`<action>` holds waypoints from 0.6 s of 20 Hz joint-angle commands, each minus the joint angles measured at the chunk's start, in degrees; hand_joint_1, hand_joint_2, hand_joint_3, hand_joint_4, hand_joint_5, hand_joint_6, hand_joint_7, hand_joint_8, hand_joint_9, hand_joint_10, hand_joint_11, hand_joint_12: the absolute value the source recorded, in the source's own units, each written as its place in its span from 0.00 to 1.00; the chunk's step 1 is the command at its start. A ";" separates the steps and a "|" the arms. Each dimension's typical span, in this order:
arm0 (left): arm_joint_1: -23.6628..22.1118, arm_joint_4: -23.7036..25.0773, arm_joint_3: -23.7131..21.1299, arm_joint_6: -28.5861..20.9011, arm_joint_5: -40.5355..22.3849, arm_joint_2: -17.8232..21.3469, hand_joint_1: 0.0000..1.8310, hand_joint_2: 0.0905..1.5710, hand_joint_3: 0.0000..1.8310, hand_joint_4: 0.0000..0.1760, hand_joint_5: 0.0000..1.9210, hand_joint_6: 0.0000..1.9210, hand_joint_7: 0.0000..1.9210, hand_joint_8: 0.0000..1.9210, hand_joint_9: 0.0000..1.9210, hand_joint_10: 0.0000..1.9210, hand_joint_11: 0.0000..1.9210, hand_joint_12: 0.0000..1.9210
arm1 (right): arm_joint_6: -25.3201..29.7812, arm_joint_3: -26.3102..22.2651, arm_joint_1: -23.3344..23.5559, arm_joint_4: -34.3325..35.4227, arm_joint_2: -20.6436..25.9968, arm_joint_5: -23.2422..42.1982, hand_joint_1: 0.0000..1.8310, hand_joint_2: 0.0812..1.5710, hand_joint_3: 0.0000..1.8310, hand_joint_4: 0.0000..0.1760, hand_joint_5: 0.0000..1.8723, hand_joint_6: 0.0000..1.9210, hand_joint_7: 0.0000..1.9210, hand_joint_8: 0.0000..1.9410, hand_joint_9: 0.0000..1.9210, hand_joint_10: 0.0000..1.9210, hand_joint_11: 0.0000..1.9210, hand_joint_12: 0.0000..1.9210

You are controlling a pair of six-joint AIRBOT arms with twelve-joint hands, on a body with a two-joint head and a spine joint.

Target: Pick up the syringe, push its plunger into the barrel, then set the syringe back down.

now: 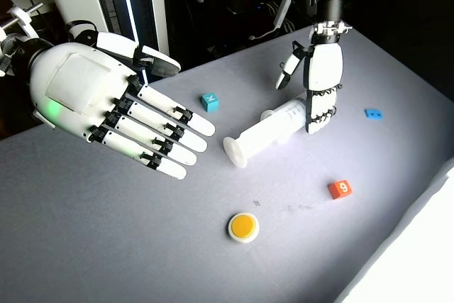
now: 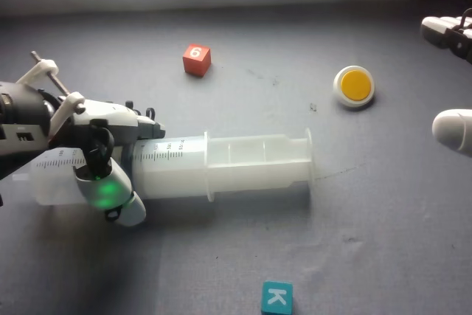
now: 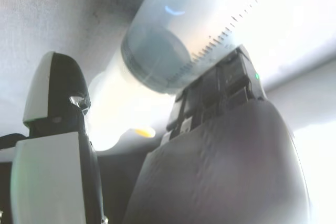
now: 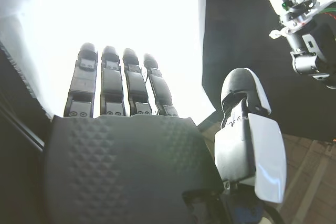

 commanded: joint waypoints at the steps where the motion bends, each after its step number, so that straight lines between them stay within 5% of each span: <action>1: 0.01 1.13 0.43 -0.04 -2.45 -0.54 0.62 0.64 0.00 0.00 0.00 0.00 0.00 0.00 0.00 0.00 0.00 0.08 | 0.52 0.03 0.39 -0.72 0.16 6.88 0.02 0.77 0.00 0.00 0.00 0.00 0.00 0.00 0.00 0.00 0.00 0.00; 4: 0.56 1.09 2.06 -0.05 -2.66 -1.81 0.63 0.64 0.00 0.00 0.00 0.00 0.00 0.00 0.00 0.00 0.00 0.07 | 0.54 0.03 0.50 -0.72 0.14 6.86 0.02 0.77 0.00 0.00 0.00 0.00 0.00 0.00 0.00 0.00 0.00 0.00; 6: 0.73 0.64 2.80 -0.05 -2.69 -2.33 0.65 0.64 0.00 0.00 0.04 0.01 0.03 0.01 0.03 0.01 0.00 0.24 | 0.55 0.03 0.71 -0.73 0.13 6.90 0.04 0.77 0.00 0.00 0.00 0.00 0.00 0.00 0.00 0.00 0.00 0.00; 11: 1.71 0.60 2.12 -0.05 -2.74 -2.23 0.64 0.64 0.00 0.00 0.09 0.01 0.09 0.01 0.08 0.02 0.00 0.35 | 0.77 0.03 0.64 -0.72 0.12 7.18 0.03 0.76 0.00 0.00 0.00 0.00 0.00 0.00 0.00 0.00 0.00 0.00; 12: 1.99 0.60 2.03 -0.05 -2.74 -2.23 0.62 0.65 0.00 0.00 0.14 0.01 0.16 0.01 0.15 0.02 0.00 0.47 | 0.80 0.03 0.62 -0.72 0.12 7.19 0.04 0.76 0.00 0.00 0.00 0.00 0.00 0.00 0.00 0.00 0.00 0.00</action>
